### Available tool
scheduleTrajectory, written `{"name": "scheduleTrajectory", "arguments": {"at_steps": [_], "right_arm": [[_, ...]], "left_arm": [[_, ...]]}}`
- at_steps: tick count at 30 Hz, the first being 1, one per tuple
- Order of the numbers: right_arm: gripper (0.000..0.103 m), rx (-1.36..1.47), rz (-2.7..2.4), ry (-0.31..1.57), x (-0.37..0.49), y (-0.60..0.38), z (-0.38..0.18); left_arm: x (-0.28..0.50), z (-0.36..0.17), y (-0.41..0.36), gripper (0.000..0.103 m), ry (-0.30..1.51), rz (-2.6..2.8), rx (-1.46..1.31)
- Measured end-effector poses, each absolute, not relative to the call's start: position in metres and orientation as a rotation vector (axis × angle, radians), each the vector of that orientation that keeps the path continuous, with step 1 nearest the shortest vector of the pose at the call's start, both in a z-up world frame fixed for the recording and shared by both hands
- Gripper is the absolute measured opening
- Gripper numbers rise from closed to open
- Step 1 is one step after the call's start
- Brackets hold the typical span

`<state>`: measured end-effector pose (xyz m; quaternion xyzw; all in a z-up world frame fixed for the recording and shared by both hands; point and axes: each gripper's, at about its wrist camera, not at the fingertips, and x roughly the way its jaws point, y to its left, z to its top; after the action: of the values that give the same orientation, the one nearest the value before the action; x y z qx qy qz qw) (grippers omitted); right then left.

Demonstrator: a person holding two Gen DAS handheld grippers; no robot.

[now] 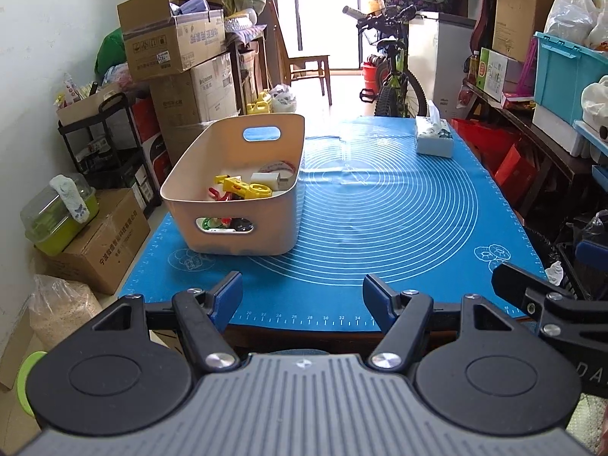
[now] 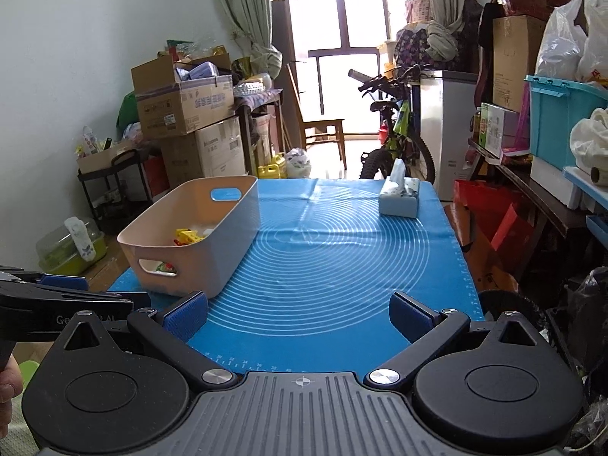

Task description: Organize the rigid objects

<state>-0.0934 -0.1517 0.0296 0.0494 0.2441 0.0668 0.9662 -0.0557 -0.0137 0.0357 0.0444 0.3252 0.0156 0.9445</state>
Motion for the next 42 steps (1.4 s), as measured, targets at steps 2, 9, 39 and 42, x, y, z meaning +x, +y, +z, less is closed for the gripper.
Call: {"name": "scheduleTrajectory", "arguments": {"at_steps": [2, 9, 39, 42], "right_arm": [[0.1, 0.106, 0.129, 0.481, -0.096, -0.153, 0.024], [0.1, 0.062, 0.131, 0.442, -0.099, -0.146, 0.015], [0.1, 0.064, 0.14, 0.451, -0.092, -0.141, 0.009], [0.1, 0.063, 0.14, 0.452, -0.092, -0.141, 0.008]], "left_arm": [[-0.057, 0.033, -0.014, 0.07, 0.65, 0.032, 0.089], [-0.057, 0.025, -0.014, 0.07, 0.624, 0.03, 0.099], [-0.057, 0.02, -0.006, 0.07, 0.607, 0.015, 0.089], [-0.057, 0.02, -0.007, 0.07, 0.605, 0.015, 0.089]]}}
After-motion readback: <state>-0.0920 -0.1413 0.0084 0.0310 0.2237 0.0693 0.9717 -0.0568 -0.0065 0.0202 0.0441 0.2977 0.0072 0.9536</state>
